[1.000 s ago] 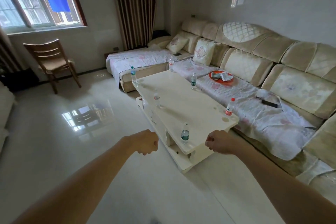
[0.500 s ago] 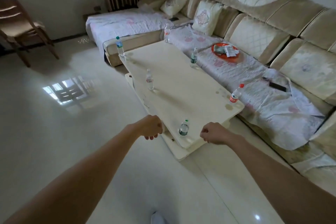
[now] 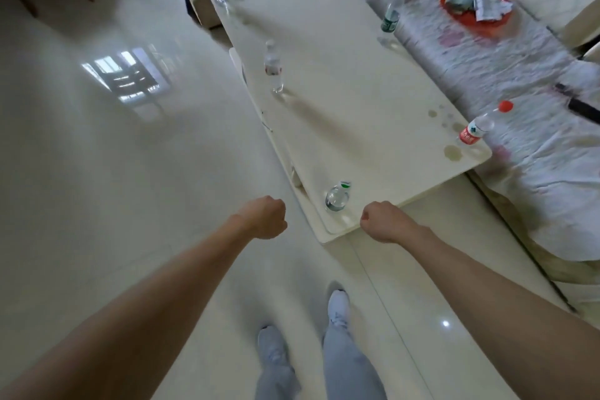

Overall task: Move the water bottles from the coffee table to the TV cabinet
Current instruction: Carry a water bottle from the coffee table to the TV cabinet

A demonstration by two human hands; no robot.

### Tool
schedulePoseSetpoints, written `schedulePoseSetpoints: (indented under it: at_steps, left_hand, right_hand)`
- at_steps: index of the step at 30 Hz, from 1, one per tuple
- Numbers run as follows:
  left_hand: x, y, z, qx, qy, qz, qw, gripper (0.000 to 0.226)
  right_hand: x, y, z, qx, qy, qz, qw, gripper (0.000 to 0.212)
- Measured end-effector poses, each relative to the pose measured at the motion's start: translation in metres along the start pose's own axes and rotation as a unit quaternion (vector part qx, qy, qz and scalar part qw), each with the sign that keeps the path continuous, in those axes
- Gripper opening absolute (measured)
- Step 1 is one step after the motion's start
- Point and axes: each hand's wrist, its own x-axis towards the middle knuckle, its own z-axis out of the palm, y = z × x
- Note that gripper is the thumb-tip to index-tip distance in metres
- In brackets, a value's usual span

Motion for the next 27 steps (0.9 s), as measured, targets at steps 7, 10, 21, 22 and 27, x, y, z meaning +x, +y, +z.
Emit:
schedulePoseSetpoints:
  at_steps: [7,10,21,22,27]
  left_hand:
    - [0.083,-0.001,0.061,0.007,-0.038,-0.025,0.999,0.028]
    - [0.112,-0.009,0.088,-0.019,-0.026,-0.038,0.999,0.028]
    - [0.153,-0.012,0.15,-0.142,0.002,-0.054,0.988,0.02]
    - [0.154,-0.012,0.152,-0.146,0.001,-0.054,0.988,0.02]
    - [0.148,-0.018,0.142,-0.182,0.014,-0.059,0.982,0.021]
  right_hand:
    - [0.088,0.028,0.044,0.029,0.009,0.04,0.999,0.039]
    - [0.119,0.037,0.069,0.13,0.034,0.036,0.99,0.069]
    - [0.178,0.038,0.131,0.32,0.18,-0.042,0.929,0.085]
    - [0.182,0.037,0.132,0.33,0.184,-0.044,0.925,0.081]
    - [0.182,0.036,0.125,0.328,0.203,-0.026,0.922,0.072]
